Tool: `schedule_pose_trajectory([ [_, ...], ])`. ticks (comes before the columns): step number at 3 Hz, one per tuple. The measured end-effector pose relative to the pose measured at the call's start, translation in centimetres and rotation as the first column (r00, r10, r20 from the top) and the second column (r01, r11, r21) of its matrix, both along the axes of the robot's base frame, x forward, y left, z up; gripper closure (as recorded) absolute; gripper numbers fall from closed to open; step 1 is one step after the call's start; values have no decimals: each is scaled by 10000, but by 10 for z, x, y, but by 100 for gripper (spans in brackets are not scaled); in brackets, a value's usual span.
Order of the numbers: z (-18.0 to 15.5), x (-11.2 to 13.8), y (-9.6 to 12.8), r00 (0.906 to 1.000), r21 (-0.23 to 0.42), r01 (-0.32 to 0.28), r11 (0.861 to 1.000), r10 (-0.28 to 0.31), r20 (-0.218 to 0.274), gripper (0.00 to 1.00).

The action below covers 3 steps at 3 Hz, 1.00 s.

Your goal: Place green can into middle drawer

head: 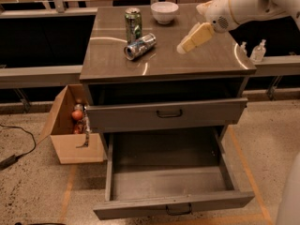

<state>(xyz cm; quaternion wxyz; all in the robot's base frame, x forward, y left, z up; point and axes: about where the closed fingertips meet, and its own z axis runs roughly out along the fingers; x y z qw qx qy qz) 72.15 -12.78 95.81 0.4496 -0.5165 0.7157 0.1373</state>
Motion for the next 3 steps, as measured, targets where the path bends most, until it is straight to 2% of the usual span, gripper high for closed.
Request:
schedule_pose_trajectory([
  [1, 0, 0, 0, 10000, 0, -2, 10000, 2, -1, 0],
  [2, -6, 6, 4, 9999, 423, 155, 9990, -158, 65, 0],
  [3, -21, 40, 11, 9979, 1312, 3, 9914, -88, 644, 0],
])
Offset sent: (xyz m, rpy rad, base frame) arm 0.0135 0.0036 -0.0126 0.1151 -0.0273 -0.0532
